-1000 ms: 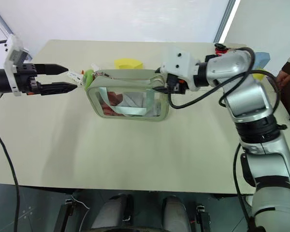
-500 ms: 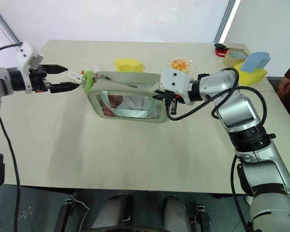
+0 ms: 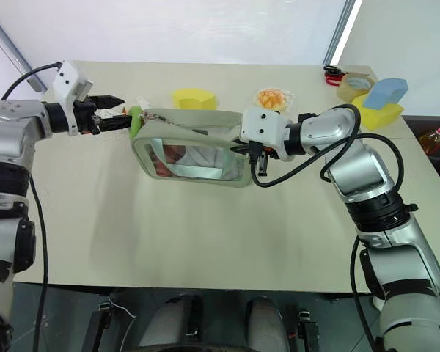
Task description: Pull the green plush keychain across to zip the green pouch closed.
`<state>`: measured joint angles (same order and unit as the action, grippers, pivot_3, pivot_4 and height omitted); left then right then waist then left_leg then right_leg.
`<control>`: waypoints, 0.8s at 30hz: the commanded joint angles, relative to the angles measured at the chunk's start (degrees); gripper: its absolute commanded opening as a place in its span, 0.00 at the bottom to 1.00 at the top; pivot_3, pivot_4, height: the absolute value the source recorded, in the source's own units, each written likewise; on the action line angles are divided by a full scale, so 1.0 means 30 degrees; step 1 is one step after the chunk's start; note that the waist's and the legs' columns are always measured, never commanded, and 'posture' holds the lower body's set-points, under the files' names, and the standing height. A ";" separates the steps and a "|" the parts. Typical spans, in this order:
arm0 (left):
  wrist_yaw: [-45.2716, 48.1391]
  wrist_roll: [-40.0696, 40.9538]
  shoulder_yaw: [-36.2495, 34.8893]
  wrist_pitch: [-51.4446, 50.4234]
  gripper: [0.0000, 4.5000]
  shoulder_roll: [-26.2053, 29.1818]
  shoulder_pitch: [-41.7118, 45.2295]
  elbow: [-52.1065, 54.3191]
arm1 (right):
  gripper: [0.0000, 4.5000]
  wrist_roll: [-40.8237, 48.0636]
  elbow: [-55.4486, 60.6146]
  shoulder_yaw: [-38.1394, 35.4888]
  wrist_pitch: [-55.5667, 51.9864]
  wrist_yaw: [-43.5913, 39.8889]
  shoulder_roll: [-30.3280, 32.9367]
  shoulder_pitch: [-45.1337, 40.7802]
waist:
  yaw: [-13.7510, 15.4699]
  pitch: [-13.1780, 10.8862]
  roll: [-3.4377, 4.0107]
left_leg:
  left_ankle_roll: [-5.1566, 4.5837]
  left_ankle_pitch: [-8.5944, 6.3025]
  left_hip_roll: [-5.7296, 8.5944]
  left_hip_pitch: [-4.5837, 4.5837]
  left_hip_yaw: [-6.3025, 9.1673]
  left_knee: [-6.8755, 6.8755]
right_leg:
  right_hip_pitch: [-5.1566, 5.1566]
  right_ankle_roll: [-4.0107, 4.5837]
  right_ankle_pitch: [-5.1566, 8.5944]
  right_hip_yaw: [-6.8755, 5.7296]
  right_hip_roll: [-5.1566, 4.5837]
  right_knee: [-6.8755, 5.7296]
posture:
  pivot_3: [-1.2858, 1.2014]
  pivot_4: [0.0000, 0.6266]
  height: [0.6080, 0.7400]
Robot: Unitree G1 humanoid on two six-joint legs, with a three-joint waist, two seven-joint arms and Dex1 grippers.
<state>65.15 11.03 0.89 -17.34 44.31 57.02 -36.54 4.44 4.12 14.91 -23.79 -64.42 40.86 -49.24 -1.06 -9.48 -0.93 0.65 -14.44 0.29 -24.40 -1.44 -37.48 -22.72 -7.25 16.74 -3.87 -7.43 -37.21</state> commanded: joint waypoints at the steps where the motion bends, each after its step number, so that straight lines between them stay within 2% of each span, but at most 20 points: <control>1: 0.0400 0.0272 -0.0438 0.0187 0.23 0.0205 -0.0245 0.1072 | 0.00 -0.0091 -0.0055 -0.0032 0.0026 0.0033 -0.0221 -0.0425 | -0.0021 0.0000 0.0000 | 0.0001 0.0000 -0.0002 0.0000 0.0002 0.0001 | -0.0001 0.0000 0.0000 -0.0001 0.0001 -0.0001 | 0.52 0.24 1.00; 3: 0.0395 0.0626 -0.0777 -0.0051 0.02 0.0136 -0.0157 0.1364 | 0.00 -0.0158 -0.0159 -0.0056 0.0070 0.0045 -0.0252 -0.0475 | -0.0006 0.0000 0.0000 | 0.0001 0.0001 -0.0002 0.0000 0.0003 0.0000 | -0.0001 0.0000 0.0000 -0.0001 0.0002 -0.0001 | 0.52 0.24 1.00; 8: 0.0209 0.1942 -0.1845 -0.1772 0.02 -0.0094 0.1744 0.1451 | 0.00 -0.0573 -0.0750 -0.0064 0.0578 0.0199 -0.0302 -0.0646 | 0.0011 -0.0003 -0.0006 | 0.0001 0.0000 -0.0001 -0.0002 0.0007 -0.0004 | 0.0000 0.0000 0.0000 -0.0002 0.0002 0.0000 | 0.52 0.24 1.00; 13: 0.1755 0.3101 -0.1180 -0.3757 0.02 -0.0449 0.1800 0.4338 | 0.00 -0.0812 -0.1153 0.0098 0.0940 0.0270 -0.0631 -0.0891 | -0.0036 -0.0002 -0.0003 | 0.0001 0.0001 -0.0001 0.0001 0.0006 0.0000 | 0.0003 0.0000 0.0000 0.0001 0.0000 0.0001 | 0.52 0.24 1.00; 17: 0.1772 0.2609 0.0021 -0.3527 0.02 -0.1195 0.0796 0.6298 | 0.00 -0.0849 -0.1308 0.0028 0.0851 0.0380 -0.0942 -0.1121 | -0.0037 0.0000 0.0001 | 0.0006 0.0003 -0.0007 0.0019 0.0008 -0.0001 | 0.0017 0.0000 0.0000 0.0003 0.0003 -0.0004 | 0.52 0.24 1.00; 23: 0.0266 0.1356 0.0424 -0.1953 0.02 -0.2111 0.1024 0.5527 | 0.00 -0.1000 -0.1213 -0.0058 0.0701 0.0377 -0.0994 -0.1141 | -0.0046 0.0000 0.0000 | 0.0005 0.0003 -0.0007 0.0014 0.0007 0.0001 | 0.0008 0.0000 0.0000 0.0005 0.0010 0.0000 | 0.52 0.24 1.00; 24: 0.0215 0.1385 0.0328 -0.1959 0.08 -0.2132 0.1213 0.5342 | 0.00 -0.1000 -0.1155 -0.0056 0.0642 0.0381 -0.1001 -0.1128 | -0.0039 0.0000 0.0000 | 0.0005 0.0003 -0.0007 0.0014 0.0007 0.0000 | 0.0008 0.0000 0.0000 0.0005 0.0010 0.0000 | 0.52 0.24 1.00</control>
<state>66.44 15.46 3.10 -24.43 37.53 58.69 -20.62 1.24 -0.42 15.13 -21.84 -63.33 38.28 -51.57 -1.18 -9.48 -0.93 0.66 -14.43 0.27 -24.36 -1.42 -37.48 -22.69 -7.25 16.74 -3.86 -7.40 -37.21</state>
